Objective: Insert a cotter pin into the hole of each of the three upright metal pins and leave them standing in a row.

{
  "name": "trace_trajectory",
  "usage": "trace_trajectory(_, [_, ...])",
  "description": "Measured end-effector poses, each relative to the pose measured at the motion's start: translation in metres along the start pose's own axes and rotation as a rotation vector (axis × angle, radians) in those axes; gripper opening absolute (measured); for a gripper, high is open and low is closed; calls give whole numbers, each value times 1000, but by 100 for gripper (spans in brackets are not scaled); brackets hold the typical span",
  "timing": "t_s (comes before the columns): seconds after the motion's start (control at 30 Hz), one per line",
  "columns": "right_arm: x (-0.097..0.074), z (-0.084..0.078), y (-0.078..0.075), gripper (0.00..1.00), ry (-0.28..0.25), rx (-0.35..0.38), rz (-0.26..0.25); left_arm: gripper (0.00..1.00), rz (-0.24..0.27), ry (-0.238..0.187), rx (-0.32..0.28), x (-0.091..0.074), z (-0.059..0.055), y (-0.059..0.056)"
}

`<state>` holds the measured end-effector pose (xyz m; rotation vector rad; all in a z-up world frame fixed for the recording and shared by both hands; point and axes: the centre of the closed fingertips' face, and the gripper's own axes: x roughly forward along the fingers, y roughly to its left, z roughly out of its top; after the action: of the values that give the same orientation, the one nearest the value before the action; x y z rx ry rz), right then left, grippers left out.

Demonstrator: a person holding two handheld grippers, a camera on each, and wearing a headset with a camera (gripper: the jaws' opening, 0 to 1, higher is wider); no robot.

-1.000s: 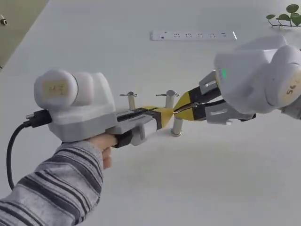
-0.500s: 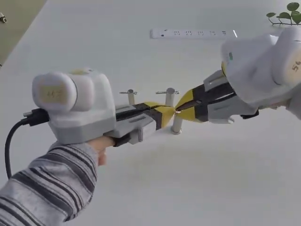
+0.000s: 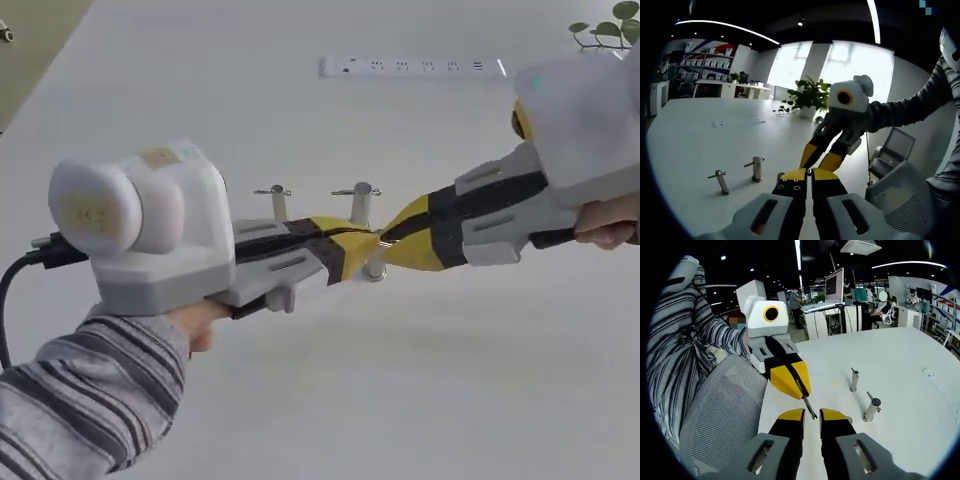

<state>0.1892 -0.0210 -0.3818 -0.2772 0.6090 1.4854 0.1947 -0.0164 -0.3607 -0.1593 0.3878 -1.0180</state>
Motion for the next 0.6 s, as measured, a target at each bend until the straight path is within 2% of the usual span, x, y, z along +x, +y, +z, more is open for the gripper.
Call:
trace_trajectory(0.03, [0,-1,6,7,-2,11,29,0,-6,-2,0,-1,0,-1])
trace_trajectory(0.33, [0,-2,9,1,-28,50,50,0,-57,-29,-29,-4,2,-9])
trace_trajectory(0.5, [-1,-1,11,0,-24,38,51,0,-66,-33,-55,-4,1,-8])
trace_trajectory(0.6, [-2,0,12,0,-7,2,51,0,-70,-33,-59,-4,0,-9])
